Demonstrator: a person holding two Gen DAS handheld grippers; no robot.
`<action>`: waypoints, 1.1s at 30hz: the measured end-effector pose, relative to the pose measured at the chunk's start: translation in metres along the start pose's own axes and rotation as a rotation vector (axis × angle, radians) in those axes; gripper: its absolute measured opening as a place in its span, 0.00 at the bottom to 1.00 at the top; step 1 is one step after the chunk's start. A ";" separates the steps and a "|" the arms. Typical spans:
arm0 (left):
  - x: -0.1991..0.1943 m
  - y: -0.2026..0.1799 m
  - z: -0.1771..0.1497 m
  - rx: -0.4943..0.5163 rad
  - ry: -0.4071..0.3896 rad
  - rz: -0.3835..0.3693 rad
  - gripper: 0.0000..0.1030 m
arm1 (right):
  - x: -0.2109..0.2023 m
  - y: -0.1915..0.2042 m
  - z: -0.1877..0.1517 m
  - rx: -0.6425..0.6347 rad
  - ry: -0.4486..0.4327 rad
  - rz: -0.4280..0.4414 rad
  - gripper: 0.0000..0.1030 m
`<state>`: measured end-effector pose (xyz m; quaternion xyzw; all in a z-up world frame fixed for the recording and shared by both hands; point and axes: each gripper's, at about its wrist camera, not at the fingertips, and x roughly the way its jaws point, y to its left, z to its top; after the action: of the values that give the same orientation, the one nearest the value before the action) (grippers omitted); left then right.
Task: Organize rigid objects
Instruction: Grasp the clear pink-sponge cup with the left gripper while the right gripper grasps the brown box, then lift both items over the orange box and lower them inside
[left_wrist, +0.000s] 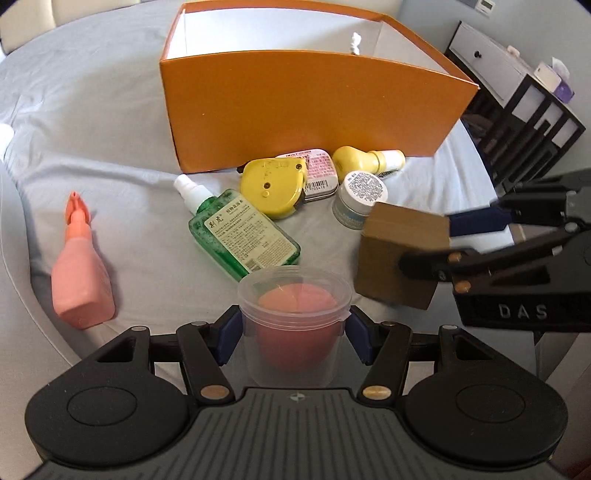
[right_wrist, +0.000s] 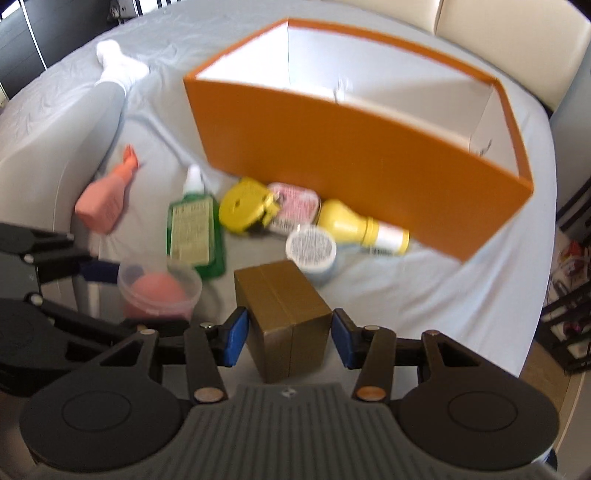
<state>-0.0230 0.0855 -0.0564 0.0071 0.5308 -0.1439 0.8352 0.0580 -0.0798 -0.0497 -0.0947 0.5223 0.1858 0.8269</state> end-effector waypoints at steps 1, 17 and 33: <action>0.000 0.001 0.000 -0.008 0.001 -0.003 0.67 | 0.001 -0.001 -0.002 0.016 0.018 0.010 0.47; -0.007 0.011 0.005 -0.089 -0.033 -0.077 0.67 | -0.002 -0.015 -0.006 0.158 0.011 0.105 0.46; -0.073 0.018 0.073 -0.096 -0.356 -0.055 0.67 | -0.081 -0.033 0.050 0.108 -0.271 0.058 0.45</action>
<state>0.0174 0.1078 0.0379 -0.0729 0.3807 -0.1400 0.9111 0.0813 -0.1090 0.0441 -0.0089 0.4175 0.1925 0.8880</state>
